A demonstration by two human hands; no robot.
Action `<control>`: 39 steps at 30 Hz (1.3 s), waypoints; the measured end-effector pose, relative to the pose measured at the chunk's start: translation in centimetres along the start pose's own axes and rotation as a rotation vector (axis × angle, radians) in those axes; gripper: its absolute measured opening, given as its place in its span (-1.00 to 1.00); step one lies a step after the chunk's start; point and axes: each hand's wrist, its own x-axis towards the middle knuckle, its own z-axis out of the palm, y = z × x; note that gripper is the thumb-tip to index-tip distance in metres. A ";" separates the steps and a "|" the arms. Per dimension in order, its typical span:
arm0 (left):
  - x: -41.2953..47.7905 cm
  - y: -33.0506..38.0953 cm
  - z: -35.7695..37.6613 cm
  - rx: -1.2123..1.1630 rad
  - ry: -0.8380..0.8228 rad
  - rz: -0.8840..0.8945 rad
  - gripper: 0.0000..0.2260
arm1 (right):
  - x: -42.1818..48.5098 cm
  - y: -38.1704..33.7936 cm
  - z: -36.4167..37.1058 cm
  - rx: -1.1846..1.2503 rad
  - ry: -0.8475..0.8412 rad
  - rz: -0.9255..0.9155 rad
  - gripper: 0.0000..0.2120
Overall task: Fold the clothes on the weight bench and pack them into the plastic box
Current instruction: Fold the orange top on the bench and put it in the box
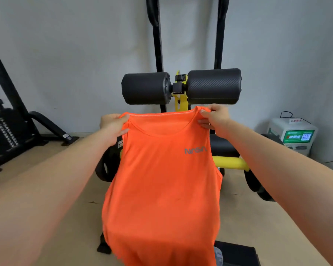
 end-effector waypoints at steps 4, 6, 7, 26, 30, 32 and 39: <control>4.0 -0.4 2.7 -0.017 0.033 0.095 -0.82 | 3.8 0.4 1.1 0.078 0.002 -0.082 -0.89; 4.5 -0.6 3.7 -0.026 0.037 0.159 -0.92 | 4.7 0.6 1.4 0.137 -0.014 -0.113 -0.91; 4.5 -1.0 3.9 -0.028 0.031 0.179 -0.94 | 4.8 1.0 1.5 0.151 -0.038 -0.111 -0.89; -10.9 -6.3 -5.9 0.407 -0.276 0.246 -0.90 | -10.3 5.5 -4.3 -0.618 -0.359 -0.310 -0.78; -14.3 -7.1 -7.2 0.672 -0.291 0.248 -0.87 | -13.7 5.6 -5.7 -0.739 -0.432 -0.274 -0.64; -16.4 -7.2 -7.4 0.674 -0.220 0.295 -0.83 | -15.5 5.5 -6.5 -0.678 -0.381 -0.284 -0.65; -26.9 -7.5 -5.7 0.792 -0.469 0.680 -0.83 | -23.2 7.1 -9.1 -0.393 -0.282 -0.183 -0.85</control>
